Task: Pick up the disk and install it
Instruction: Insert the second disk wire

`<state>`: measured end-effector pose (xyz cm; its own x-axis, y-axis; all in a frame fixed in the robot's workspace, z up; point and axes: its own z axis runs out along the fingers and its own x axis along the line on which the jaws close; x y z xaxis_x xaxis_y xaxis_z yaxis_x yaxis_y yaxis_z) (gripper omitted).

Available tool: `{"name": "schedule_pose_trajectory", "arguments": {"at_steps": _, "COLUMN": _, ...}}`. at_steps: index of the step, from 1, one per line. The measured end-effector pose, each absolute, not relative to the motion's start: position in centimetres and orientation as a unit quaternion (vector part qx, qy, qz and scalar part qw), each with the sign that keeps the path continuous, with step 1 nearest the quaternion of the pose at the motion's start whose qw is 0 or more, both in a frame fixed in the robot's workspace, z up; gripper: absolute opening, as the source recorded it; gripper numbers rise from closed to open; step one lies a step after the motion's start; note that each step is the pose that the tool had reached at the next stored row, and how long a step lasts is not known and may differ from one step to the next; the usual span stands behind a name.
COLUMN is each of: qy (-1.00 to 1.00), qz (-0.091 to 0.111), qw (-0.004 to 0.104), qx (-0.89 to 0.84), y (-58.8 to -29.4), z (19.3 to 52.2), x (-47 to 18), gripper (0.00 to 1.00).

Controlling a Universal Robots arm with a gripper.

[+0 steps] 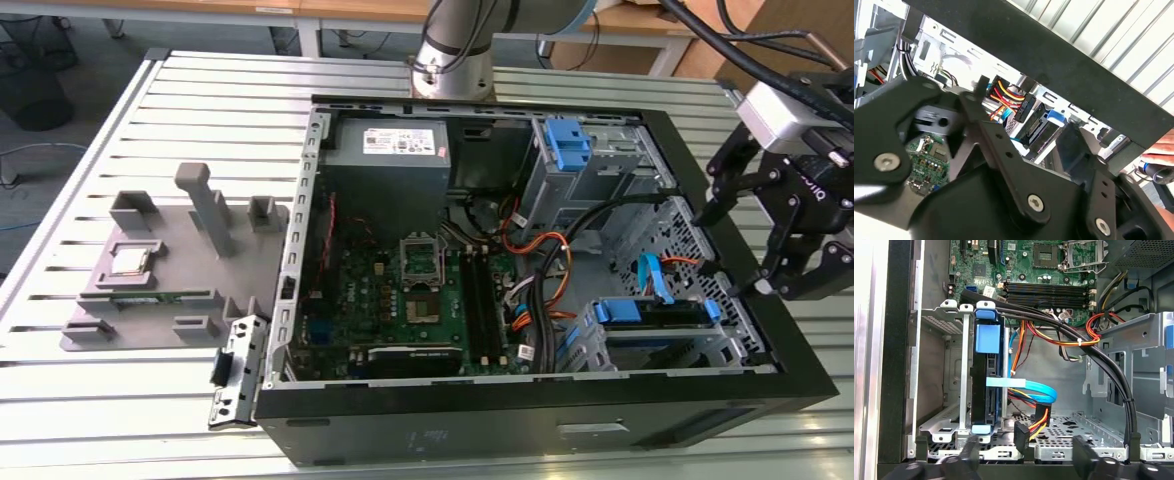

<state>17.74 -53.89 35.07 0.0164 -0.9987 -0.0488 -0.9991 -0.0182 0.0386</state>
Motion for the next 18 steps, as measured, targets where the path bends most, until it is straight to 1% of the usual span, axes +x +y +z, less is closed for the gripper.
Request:
{"name": "schedule_pose_trajectory", "arguments": {"at_steps": 2, "qy": 0.701, "qz": 0.031, "qw": 0.003, "qx": -0.713, "y": -53.89, "z": 35.07, "x": 17.74, "gripper": 0.74}}
{"name": "schedule_pose_trajectory", "arguments": {"at_steps": 3, "qy": 0.701, "qz": 0.031, "qw": 0.003, "qx": -0.713, "y": -53.89, "z": 35.07, "x": 17.74, "gripper": 0.74}}
{"name": "schedule_pose_trajectory", "arguments": {"at_steps": 4, "qy": 0.701, "qz": 0.031, "qw": 0.003, "qx": -0.713, "y": -53.89, "z": 35.07, "x": 17.74, "gripper": 0.68}}
{"name": "schedule_pose_trajectory", "arguments": {"at_steps": 6, "qy": 0.701, "qz": 0.031, "qw": 0.003, "qx": -0.713, "y": -53.89, "z": 35.07, "x": 17.75, "gripper": 0.68}}
{"name": "schedule_pose_trajectory", "arguments": {"at_steps": 7, "qy": 0.701, "qz": 0.031, "qw": 0.003, "qx": -0.713, "y": -53.89, "z": 35.07, "x": 17.75, "gripper": 0.66}}
{"name": "schedule_pose_trajectory", "arguments": {"at_steps": 9, "qy": 0.701, "qz": 0.031, "qw": 0.003, "qx": -0.713, "y": -53.89, "z": 35.07, "x": 17.75, "gripper": 0.54}}
{"name": "schedule_pose_trajectory", "arguments": {"at_steps": 10, "qy": 0.701, "qz": 0.031, "qw": 0.003, "qx": -0.713, "y": -53.89, "z": 35.07, "x": 17.76, "gripper": 0.54}}
{"name": "schedule_pose_trajectory", "arguments": {"at_steps": 12, "qy": 0.701, "qz": 0.031, "qw": 0.003, "qx": -0.713, "y": -53.89, "z": 35.07, "x": 17.76, "gripper": 0.42}}
{"name": "schedule_pose_trajectory", "arguments": {"at_steps": 13, "qy": 0.701, "qz": 0.031, "qw": 0.003, "qx": -0.713, "y": -53.89, "z": 35.07, "x": 17.76, "gripper": 0.42}}
{"name": "schedule_pose_trajectory", "arguments": {"at_steps": 14, "qy": 0.701, "qz": 0.031, "qw": 0.003, "qx": -0.713, "y": -53.89, "z": 35.07, "x": 17.77, "gripper": 0.36}}
{"name": "schedule_pose_trajectory", "arguments": {"at_steps": 15, "qy": 0.701, "qz": 0.031, "qw": 0.003, "qx": -0.713, "y": -53.89, "z": 35.07, "x": 17.77, "gripper": 0.36}}
{"name": "schedule_pose_trajectory", "arguments": {"at_steps": 16, "qy": 0.701, "qz": 0.031, "qw": 0.003, "qx": -0.713, "y": -53.89, "z": 35.07, "x": 17.77, "gripper": 0.30}}
{"name": "schedule_pose_trajectory", "arguments": {"at_steps": 18, "qy": 0.701, "qz": 0.031, "qw": 0.003, "qx": -0.713, "y": -53.89, "z": 35.06, "x": 17.77, "gripper": 0.30}}
